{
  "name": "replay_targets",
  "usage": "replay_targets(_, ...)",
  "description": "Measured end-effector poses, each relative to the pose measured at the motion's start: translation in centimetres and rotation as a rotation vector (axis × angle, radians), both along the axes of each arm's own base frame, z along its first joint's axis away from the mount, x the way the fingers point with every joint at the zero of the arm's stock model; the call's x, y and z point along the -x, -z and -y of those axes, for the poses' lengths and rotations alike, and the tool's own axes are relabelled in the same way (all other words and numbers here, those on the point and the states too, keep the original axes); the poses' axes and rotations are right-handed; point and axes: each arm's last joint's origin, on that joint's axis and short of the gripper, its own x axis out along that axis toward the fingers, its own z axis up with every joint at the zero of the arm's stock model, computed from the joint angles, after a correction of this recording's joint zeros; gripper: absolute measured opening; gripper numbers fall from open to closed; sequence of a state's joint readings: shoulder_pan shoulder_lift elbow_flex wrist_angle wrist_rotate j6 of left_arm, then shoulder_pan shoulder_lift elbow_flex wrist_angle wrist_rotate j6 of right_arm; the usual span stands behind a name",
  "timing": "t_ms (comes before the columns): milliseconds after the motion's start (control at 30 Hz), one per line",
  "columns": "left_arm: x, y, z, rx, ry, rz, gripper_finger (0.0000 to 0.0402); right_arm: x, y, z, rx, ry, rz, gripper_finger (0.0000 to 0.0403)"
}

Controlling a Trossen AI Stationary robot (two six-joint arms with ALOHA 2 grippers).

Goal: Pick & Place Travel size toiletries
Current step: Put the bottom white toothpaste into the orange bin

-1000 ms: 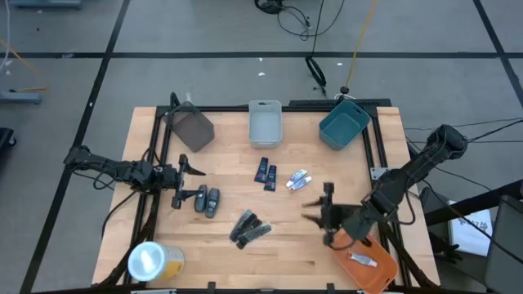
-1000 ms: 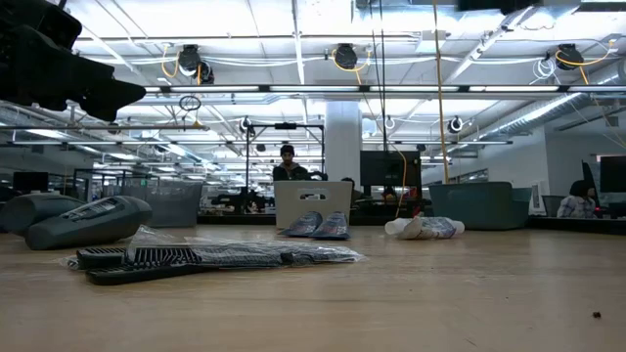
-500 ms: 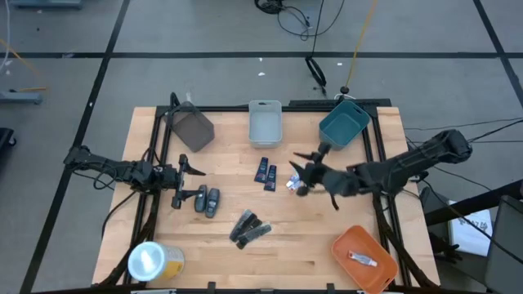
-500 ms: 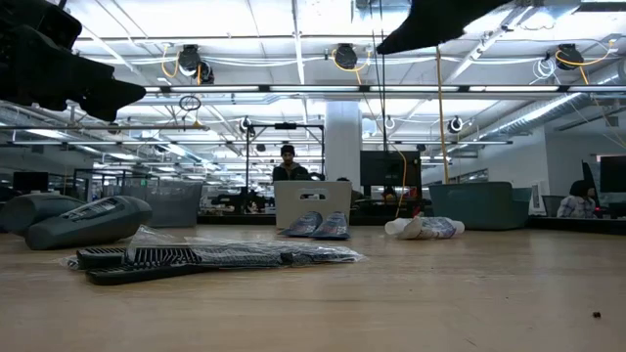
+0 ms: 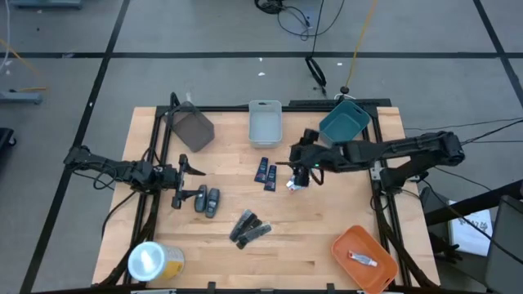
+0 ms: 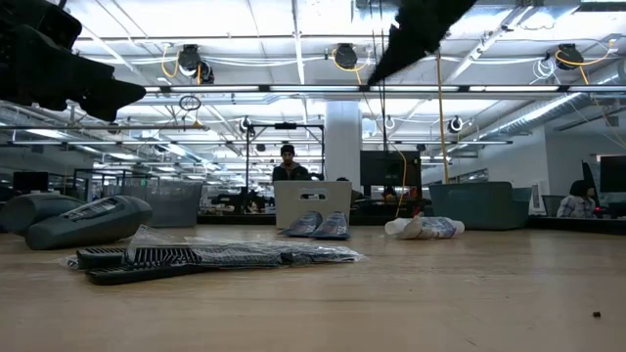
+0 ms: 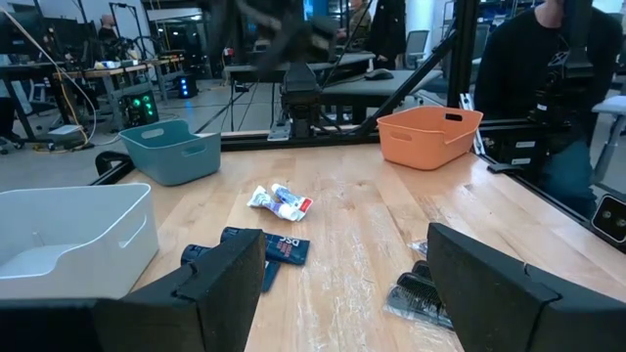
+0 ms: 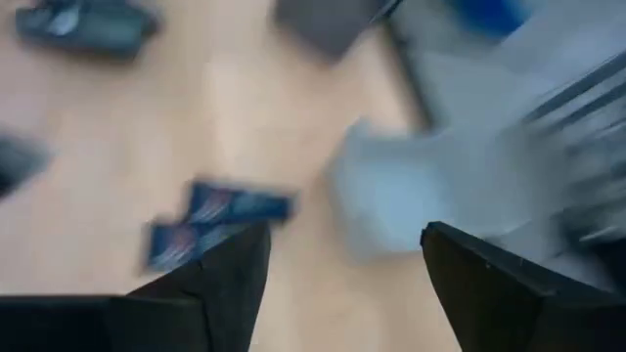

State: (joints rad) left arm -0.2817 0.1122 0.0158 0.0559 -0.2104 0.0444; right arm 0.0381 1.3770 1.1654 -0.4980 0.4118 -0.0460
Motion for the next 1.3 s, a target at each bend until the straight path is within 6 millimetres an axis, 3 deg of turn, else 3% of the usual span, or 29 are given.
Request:
replay_targets(200, 0.0, 0.0, 0.0, 0.0, 0.0, 0.0, 0.0282, 0.4, 4.8, 0.1, -0.078, -0.018, -0.147, 0.0253)
replay_targets(367, 0.0, 0.0, 0.0, 0.0, 0.0, 0.0, 0.0283, 1.4, 8.9, -0.1, -0.238, -0.059, -0.093, 0.0248)
replay_targets(533, 0.0, 0.0, 0.0, 0.0, 0.0, 0.0, 0.0282, 2.9, 12.1, -0.1, -0.266, -0.062, -0.09, 0.0247)
replay_targets(867, 0.0, 0.0, 0.0, 0.0, 0.0, 0.0, 0.0282, 5.1, 15.1, -0.1, -0.275, -0.045, -0.157, 0.0247)
replay_targets(1300, 0.0, 0.0, 0.0, 0.0, 0.0, 0.0, 0.0282, 5.1, 16.5, -0.9, -0.305, -0.1, -0.053, 0.0247)
